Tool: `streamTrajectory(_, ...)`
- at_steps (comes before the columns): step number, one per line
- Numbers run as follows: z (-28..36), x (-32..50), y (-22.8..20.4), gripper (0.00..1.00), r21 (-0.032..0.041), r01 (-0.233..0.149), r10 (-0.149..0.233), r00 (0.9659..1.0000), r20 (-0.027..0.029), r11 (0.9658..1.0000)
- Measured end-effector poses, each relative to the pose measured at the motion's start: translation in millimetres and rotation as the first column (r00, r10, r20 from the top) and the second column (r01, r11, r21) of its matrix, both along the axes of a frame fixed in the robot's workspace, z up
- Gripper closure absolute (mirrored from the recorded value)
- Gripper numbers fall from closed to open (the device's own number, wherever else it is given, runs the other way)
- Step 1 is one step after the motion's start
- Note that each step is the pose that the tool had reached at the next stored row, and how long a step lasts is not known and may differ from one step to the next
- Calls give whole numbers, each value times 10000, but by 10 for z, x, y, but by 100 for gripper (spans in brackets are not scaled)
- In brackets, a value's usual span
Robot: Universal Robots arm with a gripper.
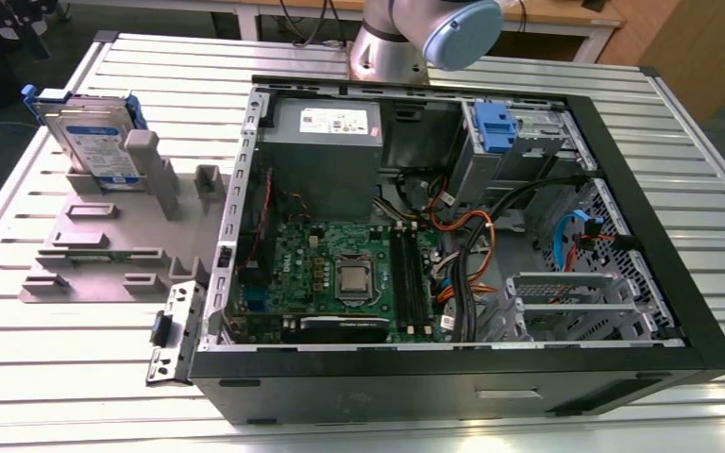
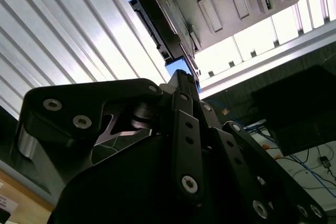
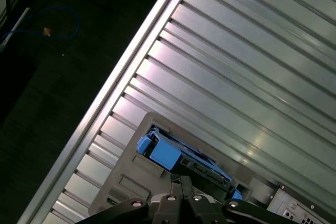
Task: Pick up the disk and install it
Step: 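Pick up the disk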
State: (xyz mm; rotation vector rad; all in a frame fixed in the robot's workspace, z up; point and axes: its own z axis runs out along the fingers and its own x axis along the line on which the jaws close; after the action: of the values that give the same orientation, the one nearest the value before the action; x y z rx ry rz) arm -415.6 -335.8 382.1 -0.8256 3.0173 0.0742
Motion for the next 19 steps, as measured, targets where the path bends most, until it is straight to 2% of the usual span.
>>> streamTrajectory(19, 0, 0, 0, 89, 0, -369, 369, 9993, 0, 9993)
